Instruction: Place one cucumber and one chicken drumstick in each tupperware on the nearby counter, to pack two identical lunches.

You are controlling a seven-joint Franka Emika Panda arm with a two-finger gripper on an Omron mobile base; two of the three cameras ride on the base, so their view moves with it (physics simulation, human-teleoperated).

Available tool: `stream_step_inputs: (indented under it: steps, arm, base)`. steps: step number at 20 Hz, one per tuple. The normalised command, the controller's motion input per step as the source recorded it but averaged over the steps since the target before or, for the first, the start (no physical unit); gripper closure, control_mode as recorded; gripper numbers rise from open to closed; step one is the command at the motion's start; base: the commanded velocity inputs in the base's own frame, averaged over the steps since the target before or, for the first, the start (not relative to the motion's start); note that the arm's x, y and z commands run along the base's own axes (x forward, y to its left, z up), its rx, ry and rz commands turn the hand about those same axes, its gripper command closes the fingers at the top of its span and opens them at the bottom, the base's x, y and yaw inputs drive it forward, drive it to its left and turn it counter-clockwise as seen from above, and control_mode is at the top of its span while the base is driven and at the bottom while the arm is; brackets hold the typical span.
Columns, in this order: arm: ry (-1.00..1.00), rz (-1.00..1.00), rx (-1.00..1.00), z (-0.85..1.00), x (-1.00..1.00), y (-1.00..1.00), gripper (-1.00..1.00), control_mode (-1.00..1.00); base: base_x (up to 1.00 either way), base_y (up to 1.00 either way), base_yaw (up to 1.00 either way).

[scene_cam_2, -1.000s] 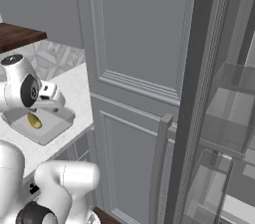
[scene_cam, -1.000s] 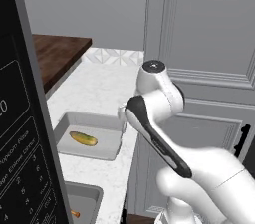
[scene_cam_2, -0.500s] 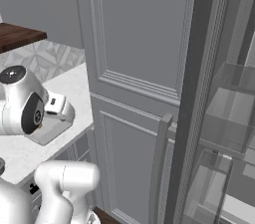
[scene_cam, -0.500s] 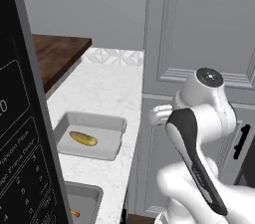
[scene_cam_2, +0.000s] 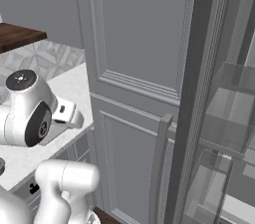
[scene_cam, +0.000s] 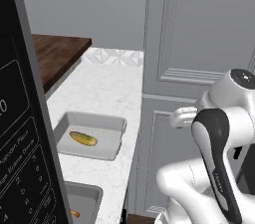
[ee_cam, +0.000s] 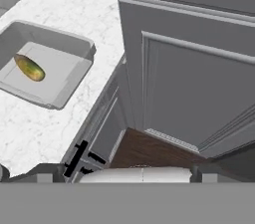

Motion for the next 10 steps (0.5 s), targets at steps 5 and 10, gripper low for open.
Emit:
stream_step_inputs:
  steps: [5,10]
  arm:
    - [0.1,-0.11,-0.22,0.05,-0.03,-0.27,-1.0,-1.0]
    - [0.01,0.0,-0.01,-0.18,-0.36,-0.28,-1.0,-1.0]
  base:
    - [0.0,0.0,0.0]
    - [0.0,0.0,0.0]
